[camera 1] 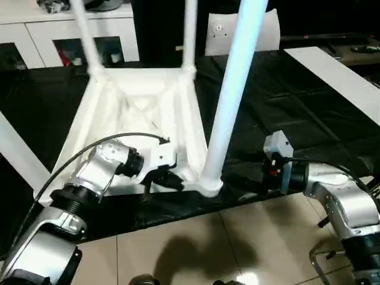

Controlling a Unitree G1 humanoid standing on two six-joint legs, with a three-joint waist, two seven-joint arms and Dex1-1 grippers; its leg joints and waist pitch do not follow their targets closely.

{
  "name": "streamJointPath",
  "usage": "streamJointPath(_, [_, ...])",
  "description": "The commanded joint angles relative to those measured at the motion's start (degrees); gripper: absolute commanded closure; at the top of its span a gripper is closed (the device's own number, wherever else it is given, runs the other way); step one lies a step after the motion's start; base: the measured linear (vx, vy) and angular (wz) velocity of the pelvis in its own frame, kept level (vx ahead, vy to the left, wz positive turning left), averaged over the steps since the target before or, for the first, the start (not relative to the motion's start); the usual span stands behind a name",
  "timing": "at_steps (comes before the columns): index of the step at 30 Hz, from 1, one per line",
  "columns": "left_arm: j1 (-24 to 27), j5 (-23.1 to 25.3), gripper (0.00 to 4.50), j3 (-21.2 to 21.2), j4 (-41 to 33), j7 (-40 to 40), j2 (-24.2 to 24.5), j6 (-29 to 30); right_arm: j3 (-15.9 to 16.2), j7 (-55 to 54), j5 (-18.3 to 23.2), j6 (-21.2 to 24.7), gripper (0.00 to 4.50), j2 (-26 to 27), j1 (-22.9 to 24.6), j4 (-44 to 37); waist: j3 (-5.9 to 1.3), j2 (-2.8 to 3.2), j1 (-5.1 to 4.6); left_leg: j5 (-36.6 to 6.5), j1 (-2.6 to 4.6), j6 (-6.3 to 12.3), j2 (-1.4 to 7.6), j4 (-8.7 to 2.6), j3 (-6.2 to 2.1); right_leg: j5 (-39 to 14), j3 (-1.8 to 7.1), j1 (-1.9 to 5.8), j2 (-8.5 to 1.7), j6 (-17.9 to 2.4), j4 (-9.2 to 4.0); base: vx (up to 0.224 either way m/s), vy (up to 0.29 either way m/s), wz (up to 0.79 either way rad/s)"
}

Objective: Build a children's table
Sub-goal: Rotate leg to tighten

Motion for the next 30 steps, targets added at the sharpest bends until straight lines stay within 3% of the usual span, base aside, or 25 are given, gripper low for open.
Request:
streamJointPath(1, [-1.33, -0.14, 4.50, -3.51, -0.47, -5.45, -0.46, -2.54, 0.09, 2.92, 1.57, -0.09, 0.07, -1.05, -1.83, 0.28, -4.24, -0.26, -0.12, -11.57, 0.48, 3.08, 2.74, -4.11, -0.85, -25.44, 3.81, 3.16, -4.57, -4.55, -5.01, 0.000, 0.000, 0.00])
streamJointPath(4, [-2.42, 0.69, 4.50, -4.30, 0.62, -7.10, -0.26, -4.34, 2.66, 6.56, 0.78, -0.78, 0.01, -2.54, -3.07, 0.82, -4.39, 0.04, 0.71, -10.15, 0.61, 3.09, 2.99, -4.07, -0.79, -23.12, 3.94, 3.03, -4.59, -5.60, -4.59, 0.000, 0.000, 0.00])
streamJointPath(6, [-2.60, 0.65, 4.50, -4.24, 0.82, -7.42, -0.35, -4.45, 3.57, 7.41, 0.36, -1.09, 0.01, -2.98, -3.34, 0.97, -4.46, -0.10, 0.77, -10.07, 0.55, 3.00, 3.03, -4.10, -0.77, -22.36, 3.95, 3.14, -4.51, -5.80, -4.43, 0.000, 0.000, 0.00])
streamJointPath(8, [-2.56, 0.47, 4.50, -4.28, 0.66, -8.30, -0.27, -4.20, 4.69, 8.63, -0.19, -1.21, 0.01, -3.21, -3.88, 1.52, -4.47, 0.19, 1.03, -10.55, 0.53, 2.48, 3.16, -4.16, -0.89, -21.93, 3.97, 3.19, -4.69, -6.23, -4.27, 0.000, 0.000, 0.00])
streamJointPath(11, [-2.20, 0.16, 4.50, -4.56, 0.00, -9.36, -0.07, -3.96, 5.34, 10.18, -0.90, -2.42, 0.01, -3.35, -4.92, 3.35, -4.50, -0.03, 1.12, -10.97, 0.47, 2.19, 3.02, -4.10, -0.82, -22.54, 3.93, 3.27, -4.77, -6.20, -4.38, 0.000, 0.000, 0.00])
streamJointPath(12, [-2.18, 0.11, 4.50, -4.72, -0.07, -9.68, -0.03, -4.02, 5.45, 10.84, -1.12, -2.99, 0.01, -3.44, -5.32, 4.15, -4.44, -0.56, 1.12, -10.62, 0.34, 2.40, 2.94, -4.08, -0.80, -23.23, 3.87, 3.32, -4.77, -6.11, -4.29, 0.000, 0.000, 0.00])
streamJointPath(16, [-2.14, 0.09, 4.50, -4.96, -0.27, -10.41, 0.31, -4.06, 6.31, 12.96, -0.89, -3.29, 0.01, -3.61, -6.31, 5.20, -4.42, -0.38, 1.19, -9.99, 0.37, 2.70, 3.08, -4.08, -0.80, -23.45, 3.95, 3.24, -4.73, -5.71, -4.35, 0.000, 0.000, 0.00])
streamJointPath(18, [-2.40, 0.20, 4.50, -5.09, 0.17, -10.69, 0.32, -4.44, 6.81, 13.21, -0.89, -3.99, 0.18, -3.31, -7.23, 6.42, -4.48, -0.58, 1.17, -9.83, 0.33, 2.83, 3.08, -4.06, -0.80, -23.18, 3.93, 3.28, -4.71, -5.83, -4.22, 0.000, 0.000, 0.00])
streamJointPath(25, [-2.62, 0.52, 4.50, -4.88, 0.66, -10.86, 0.59, -4.95, 8.99, 14.86, -1.11, -4.39, 0.77, -0.20, -8.60, 8.37, -4.56, -0.22, 1.22, -9.51, 0.29, 2.79, 3.15, -4.05, -0.80, -21.56, 3.96, 3.24, -4.67, -6.62, -3.99, 0.000, 0.000, 0.00])
streamJointPath(30, [-2.78, 0.50, 4.50, -4.95, 0.69, -10.74, 0.57, -4.74, 9.50, 14.96, -1.12, -4.35, 1.17, 0.58, -9.06, 9.31, -4.56, -0.33, 1.26, -9.66, 0.40, 2.42, 3.27, -4.10, -0.79, -21.26, 4.06, 3.18, -4.75, -7.10, -3.89, 0.000, 0.000, 0.00])
